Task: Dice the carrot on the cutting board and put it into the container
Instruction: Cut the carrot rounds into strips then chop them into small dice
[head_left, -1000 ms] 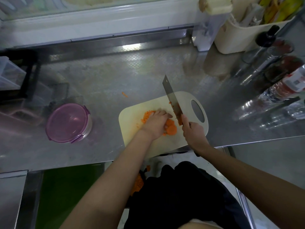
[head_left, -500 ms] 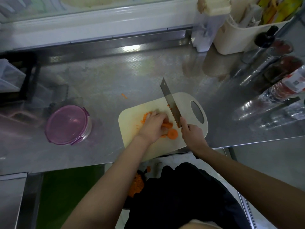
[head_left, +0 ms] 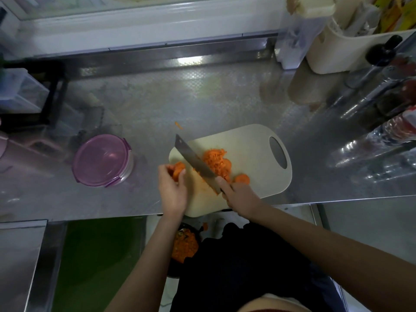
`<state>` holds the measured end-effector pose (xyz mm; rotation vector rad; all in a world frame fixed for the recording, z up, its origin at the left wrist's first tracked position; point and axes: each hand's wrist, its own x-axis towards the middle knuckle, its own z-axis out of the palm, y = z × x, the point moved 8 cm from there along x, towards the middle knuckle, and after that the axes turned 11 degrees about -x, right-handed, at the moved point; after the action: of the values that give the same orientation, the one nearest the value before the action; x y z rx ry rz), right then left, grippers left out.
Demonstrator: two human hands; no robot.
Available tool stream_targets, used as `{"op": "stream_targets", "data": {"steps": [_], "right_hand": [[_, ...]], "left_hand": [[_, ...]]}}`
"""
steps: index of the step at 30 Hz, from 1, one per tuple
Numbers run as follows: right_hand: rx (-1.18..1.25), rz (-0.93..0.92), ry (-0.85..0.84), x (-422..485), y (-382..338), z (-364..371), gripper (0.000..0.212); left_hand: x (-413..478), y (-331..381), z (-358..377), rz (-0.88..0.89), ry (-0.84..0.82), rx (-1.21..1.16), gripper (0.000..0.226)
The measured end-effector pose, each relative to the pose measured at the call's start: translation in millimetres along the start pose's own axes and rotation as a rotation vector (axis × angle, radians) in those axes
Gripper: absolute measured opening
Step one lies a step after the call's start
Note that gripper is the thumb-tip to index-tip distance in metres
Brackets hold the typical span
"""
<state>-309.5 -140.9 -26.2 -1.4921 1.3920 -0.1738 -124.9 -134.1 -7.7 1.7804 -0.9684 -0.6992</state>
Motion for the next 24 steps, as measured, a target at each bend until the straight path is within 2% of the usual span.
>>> {"op": "stream_targets", "data": {"steps": [4, 9, 13, 16, 20, 24], "right_hand": [[-0.090, -0.030, -0.009, -1.3, -9.5, 8.2, 0.043], [-0.133, 0.082, -0.082, 5.0, 6.4, 4.0, 0.054], [-0.042, 0.161, 0.016, 5.3, 20.5, -7.5, 0.050], [-0.101, 0.127, 0.048, 5.9, 17.2, -9.0, 0.039], [-0.119, 0.123, 0.088, 2.9, 12.4, -10.8, 0.056], [-0.181, 0.080, 0.049, -0.3, 9.4, -6.6, 0.058]], "left_hand": [[-14.6, -11.4, 1.3, -0.075, -0.044, 0.008, 0.016], [-22.4, -12.0, 9.0, -0.111, -0.079, 0.022, 0.018], [-23.9, -14.0, 22.8, -0.150, -0.137, 0.049, 0.021], [-25.4, -17.2, 34.3, -0.173, -0.197, 0.096, 0.025], [-25.8, -13.5, 43.6, -0.194, -0.216, 0.117, 0.027], [-24.7, -11.3, 43.3, -0.125, -0.211, 0.243, 0.030]]}}
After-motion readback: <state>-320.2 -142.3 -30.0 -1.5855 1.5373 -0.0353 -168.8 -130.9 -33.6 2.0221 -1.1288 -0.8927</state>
